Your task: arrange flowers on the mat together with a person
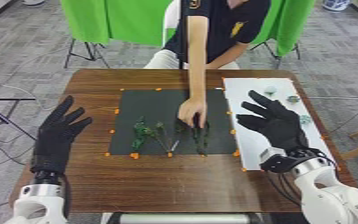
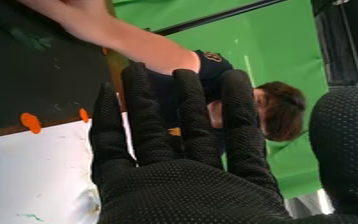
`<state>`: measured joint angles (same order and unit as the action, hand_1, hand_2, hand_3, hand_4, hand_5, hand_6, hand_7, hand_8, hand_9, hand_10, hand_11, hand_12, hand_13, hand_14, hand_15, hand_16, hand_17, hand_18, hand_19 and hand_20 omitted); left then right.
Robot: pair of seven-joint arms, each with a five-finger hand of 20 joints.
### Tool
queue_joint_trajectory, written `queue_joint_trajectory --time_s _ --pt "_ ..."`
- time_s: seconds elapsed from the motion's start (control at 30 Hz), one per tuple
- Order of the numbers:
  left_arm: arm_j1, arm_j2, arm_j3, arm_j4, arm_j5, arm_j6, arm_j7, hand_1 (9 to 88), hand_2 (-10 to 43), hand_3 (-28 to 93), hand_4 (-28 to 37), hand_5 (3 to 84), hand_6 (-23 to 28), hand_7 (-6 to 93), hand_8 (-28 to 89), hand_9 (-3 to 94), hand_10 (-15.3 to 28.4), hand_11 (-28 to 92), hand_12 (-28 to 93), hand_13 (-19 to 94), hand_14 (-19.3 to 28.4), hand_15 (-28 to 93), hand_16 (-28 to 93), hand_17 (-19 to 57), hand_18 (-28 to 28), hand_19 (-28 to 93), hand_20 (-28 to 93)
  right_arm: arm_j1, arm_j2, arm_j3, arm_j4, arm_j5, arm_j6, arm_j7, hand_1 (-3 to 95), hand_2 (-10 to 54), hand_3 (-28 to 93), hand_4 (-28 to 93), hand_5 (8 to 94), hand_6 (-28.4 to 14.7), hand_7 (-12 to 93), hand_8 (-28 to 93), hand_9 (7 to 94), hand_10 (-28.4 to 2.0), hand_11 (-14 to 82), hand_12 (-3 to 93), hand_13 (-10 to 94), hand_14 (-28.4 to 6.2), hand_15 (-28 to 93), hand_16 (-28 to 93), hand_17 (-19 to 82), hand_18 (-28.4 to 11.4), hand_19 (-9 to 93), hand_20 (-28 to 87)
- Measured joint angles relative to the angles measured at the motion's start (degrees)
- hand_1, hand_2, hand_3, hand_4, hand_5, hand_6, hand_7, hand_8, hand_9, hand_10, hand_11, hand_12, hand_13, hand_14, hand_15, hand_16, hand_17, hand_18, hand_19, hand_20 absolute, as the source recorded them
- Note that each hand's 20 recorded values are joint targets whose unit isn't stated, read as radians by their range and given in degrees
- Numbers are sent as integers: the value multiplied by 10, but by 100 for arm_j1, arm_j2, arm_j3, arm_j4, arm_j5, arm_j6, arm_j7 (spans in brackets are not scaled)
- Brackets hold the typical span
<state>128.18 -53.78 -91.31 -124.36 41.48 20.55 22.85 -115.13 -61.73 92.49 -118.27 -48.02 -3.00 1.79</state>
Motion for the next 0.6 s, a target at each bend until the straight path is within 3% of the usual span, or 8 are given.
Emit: queue_joint_trajectory --time_s 0.2,0.33,0.43,0.6 --pt "9 0 -13 -3 0 0 -12 247 38 820 -237 333 35 124 -98 337 159 190 96 269 244 423 -52 -97 223 434 134 -5 2 -4 -4 -29 6 1 134 104 781 -283 407 45 136 -123 439 -114 53 132 366 -187 225 202 39 -220 477 208" --pt "11 -15 -29 -5 16 -3 -70 247 37 821 -236 333 35 125 -99 337 159 191 96 269 243 424 -52 -97 223 434 133 -37 13 10 -25 -91 60 4 141 92 794 -282 405 41 138 -123 410 -139 71 152 348 -182 280 203 50 -227 529 235" --pt "17 -16 -29 -7 17 -3 -72 248 38 819 -237 333 36 124 -99 337 159 191 96 269 244 424 -52 -97 223 434 133 -37 16 73 -36 -290 64 76 165 73 796 -282 408 36 146 -123 397 -147 101 158 347 -177 390 165 74 -234 582 259" --pt "40 -7 -28 -15 15 3 -58 247 37 820 -237 332 36 125 -99 337 158 191 96 269 244 425 -53 -96 223 436 134 32 125 142 -122 -1189 417 355 228 33 791 -262 438 24 179 -135 455 -161 210 161 442 -169 581 119 147 -249 685 294"
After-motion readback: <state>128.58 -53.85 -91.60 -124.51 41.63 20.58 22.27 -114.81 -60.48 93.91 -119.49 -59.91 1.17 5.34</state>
